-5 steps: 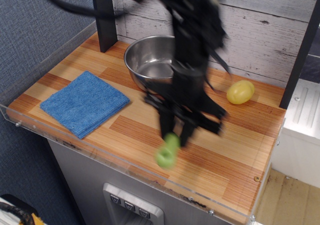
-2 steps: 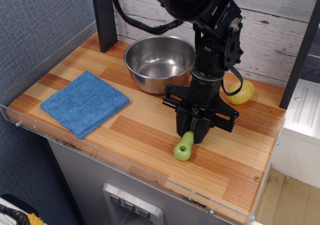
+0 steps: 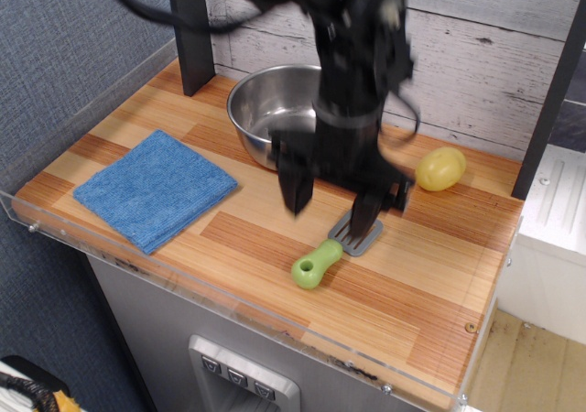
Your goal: Place the spatula in the center of the table
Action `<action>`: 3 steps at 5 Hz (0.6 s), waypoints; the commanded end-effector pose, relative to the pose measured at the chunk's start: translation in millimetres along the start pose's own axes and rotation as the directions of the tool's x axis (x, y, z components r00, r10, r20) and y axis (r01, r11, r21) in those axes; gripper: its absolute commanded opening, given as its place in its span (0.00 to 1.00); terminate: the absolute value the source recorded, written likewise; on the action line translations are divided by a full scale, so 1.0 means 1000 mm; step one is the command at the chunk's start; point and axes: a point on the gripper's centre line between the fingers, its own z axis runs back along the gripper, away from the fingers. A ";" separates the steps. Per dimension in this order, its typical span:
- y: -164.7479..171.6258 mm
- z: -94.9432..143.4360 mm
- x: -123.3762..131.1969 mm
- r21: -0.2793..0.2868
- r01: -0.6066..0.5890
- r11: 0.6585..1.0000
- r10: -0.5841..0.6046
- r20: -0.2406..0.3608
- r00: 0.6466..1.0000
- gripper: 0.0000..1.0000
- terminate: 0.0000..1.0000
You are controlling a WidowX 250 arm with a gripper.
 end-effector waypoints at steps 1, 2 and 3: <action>0.063 0.023 0.009 -0.096 -0.162 0.982 0.168 0.055 0.984 1.00 0.00; 0.085 0.009 0.014 -0.120 -0.189 0.975 0.187 -0.035 0.982 1.00 0.00; 0.084 0.006 0.023 -0.094 -0.019 0.995 0.015 -0.036 0.999 1.00 0.00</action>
